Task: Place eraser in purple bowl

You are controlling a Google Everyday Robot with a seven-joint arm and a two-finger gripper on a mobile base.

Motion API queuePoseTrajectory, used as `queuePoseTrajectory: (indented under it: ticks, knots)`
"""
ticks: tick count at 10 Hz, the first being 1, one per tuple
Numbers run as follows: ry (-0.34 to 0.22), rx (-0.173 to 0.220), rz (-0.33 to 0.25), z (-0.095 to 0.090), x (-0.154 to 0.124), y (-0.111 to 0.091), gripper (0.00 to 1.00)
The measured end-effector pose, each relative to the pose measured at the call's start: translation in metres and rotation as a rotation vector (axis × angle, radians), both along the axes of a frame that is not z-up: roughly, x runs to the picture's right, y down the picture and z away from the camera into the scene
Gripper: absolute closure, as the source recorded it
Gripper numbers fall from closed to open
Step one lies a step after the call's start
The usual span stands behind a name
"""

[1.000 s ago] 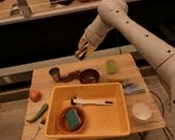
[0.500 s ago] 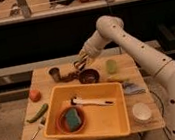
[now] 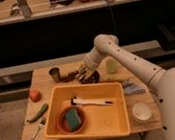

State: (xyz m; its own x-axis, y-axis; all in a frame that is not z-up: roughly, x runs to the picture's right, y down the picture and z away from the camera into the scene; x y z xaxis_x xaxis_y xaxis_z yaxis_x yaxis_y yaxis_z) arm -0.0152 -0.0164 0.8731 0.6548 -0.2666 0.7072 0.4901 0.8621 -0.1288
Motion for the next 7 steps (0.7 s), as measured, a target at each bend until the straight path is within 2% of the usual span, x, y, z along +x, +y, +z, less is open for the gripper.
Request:
queuePoseTrajectory:
  ticks: [2, 4, 7]
  knots:
    - [0.003, 0.009, 0.003, 0.004, 0.000, -0.008, 1.00]
    - [-0.001, 0.014, 0.000, -0.006, -0.003, -0.023, 1.00]
    - [-0.008, 0.013, -0.007, -0.009, -0.003, -0.029, 1.00]
